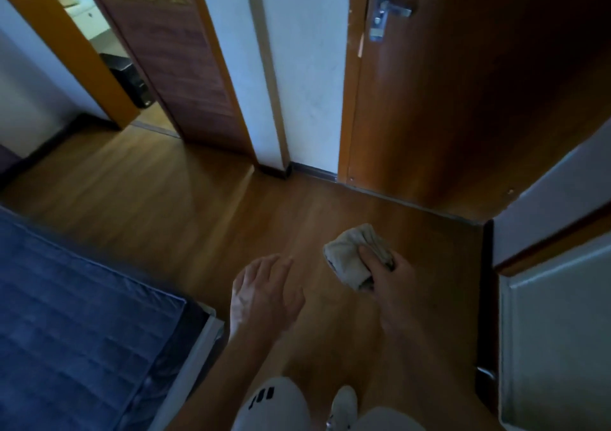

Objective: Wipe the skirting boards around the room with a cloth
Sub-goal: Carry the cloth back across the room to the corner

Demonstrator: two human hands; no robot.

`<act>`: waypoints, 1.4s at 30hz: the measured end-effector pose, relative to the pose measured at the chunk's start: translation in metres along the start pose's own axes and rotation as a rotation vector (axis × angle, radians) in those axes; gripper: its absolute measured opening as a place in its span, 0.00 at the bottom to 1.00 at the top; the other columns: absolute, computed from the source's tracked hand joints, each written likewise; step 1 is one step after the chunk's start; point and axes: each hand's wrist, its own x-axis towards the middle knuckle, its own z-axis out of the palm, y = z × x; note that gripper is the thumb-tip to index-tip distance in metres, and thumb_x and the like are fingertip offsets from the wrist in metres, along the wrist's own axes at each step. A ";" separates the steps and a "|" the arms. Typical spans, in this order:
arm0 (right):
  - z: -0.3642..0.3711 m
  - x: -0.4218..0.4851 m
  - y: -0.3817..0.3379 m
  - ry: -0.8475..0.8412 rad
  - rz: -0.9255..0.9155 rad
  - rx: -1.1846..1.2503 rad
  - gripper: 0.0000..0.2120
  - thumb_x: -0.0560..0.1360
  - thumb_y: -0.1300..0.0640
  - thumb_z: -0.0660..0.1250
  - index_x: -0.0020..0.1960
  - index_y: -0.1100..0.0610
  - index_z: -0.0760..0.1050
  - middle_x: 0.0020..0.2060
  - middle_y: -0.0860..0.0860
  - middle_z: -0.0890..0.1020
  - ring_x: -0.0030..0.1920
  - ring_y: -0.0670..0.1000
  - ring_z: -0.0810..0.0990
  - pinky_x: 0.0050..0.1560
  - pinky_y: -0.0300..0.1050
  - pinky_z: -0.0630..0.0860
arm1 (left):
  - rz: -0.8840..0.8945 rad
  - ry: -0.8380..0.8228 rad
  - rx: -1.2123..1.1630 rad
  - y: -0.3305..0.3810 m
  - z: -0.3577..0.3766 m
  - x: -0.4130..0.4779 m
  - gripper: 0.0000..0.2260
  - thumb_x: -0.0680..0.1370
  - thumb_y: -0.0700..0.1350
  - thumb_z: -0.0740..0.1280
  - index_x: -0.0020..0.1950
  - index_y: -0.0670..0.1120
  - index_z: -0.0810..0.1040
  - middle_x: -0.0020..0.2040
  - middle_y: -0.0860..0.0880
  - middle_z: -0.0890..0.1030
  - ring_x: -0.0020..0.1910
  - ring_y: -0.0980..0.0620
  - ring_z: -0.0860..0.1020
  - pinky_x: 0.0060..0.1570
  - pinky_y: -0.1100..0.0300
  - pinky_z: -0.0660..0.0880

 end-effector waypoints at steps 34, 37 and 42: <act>0.465 0.328 -0.069 -0.422 0.095 -0.110 0.06 0.68 0.53 0.78 0.43 0.45 0.85 0.42 0.49 0.86 0.44 0.50 0.86 0.37 0.52 0.82 | -0.452 0.120 -0.008 -0.321 -0.006 0.360 0.25 0.74 0.59 0.70 0.70 0.56 0.74 0.67 0.51 0.76 0.64 0.47 0.75 0.61 0.47 0.72; 0.505 0.358 -0.076 -0.502 0.120 -0.109 0.04 0.70 0.56 0.77 0.43 0.47 0.85 0.42 0.50 0.86 0.43 0.50 0.86 0.34 0.48 0.81 | -0.493 0.143 0.029 -0.346 -0.005 0.388 0.23 0.77 0.61 0.64 0.70 0.54 0.76 0.67 0.51 0.77 0.64 0.47 0.75 0.62 0.46 0.72; 0.585 0.416 -0.097 -0.625 0.148 -0.145 0.04 0.69 0.53 0.77 0.42 0.44 0.85 0.42 0.48 0.86 0.41 0.48 0.86 0.33 0.47 0.81 | -0.625 0.117 0.051 -0.390 -0.008 0.447 0.27 0.78 0.66 0.54 0.74 0.58 0.69 0.71 0.54 0.72 0.69 0.50 0.69 0.68 0.47 0.69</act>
